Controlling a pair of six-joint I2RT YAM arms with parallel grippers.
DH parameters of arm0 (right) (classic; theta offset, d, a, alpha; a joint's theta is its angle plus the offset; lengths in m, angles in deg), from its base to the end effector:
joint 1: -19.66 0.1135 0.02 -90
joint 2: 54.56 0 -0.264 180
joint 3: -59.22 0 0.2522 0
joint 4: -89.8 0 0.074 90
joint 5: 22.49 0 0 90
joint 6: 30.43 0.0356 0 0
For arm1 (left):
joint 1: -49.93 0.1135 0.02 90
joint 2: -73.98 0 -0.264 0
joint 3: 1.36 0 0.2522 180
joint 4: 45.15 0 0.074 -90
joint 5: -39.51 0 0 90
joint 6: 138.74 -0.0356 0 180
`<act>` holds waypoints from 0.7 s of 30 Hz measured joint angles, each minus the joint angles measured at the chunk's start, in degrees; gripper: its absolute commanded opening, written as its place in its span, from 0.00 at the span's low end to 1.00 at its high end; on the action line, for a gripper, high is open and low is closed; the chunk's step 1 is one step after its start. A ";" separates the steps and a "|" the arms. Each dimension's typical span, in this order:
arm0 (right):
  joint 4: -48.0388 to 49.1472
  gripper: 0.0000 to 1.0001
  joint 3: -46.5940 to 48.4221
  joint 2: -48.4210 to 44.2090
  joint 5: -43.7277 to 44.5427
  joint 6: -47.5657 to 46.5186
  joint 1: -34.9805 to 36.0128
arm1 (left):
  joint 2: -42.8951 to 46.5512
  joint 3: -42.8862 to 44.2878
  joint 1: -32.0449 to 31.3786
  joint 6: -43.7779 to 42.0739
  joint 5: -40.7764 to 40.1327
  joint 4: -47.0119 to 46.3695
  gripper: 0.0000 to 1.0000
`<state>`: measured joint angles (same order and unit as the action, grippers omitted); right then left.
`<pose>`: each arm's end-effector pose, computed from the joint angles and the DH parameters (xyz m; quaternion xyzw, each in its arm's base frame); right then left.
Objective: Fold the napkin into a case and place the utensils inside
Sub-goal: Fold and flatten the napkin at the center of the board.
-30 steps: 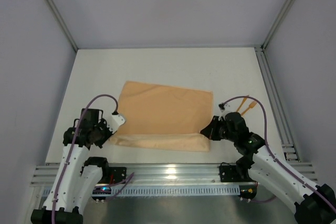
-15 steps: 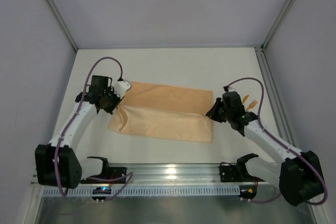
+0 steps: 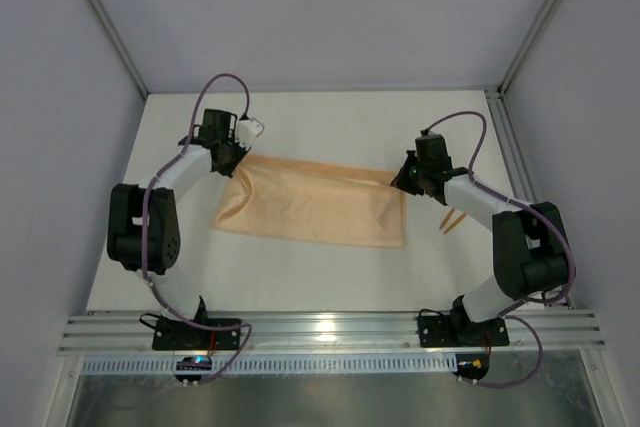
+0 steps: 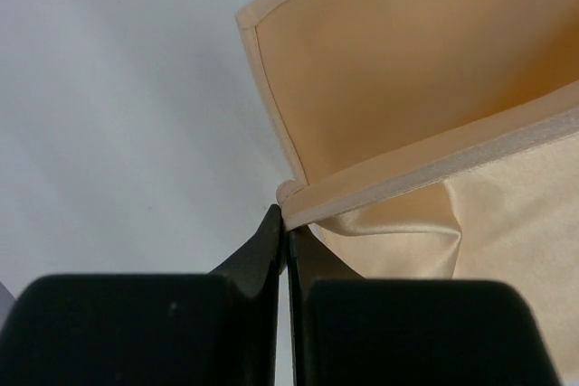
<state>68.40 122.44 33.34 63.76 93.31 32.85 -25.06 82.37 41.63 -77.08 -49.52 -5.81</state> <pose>0.3066 0.0742 0.1931 0.1533 0.9143 0.1767 0.3308 0.3642 -0.0537 0.2182 0.3019 0.9037 0.0449 0.3004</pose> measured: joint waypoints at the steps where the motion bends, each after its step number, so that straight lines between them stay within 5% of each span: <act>1: 0.15 0.03 0.55 1.09 0.15 -0.09 -0.09 | -1.75 0.68 -0.22 -0.13 -0.70 -0.61 0.00; 21: -0.31 0.03 -0.63 -1.03 6.67 0.92 -0.17 | -10.80 6.38 -3.76 -0.55 -7.06 -4.90 0.04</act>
<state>68.09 121.80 32.31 70.43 94.23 32.67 -35.86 88.76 37.87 -77.63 -56.58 -10.70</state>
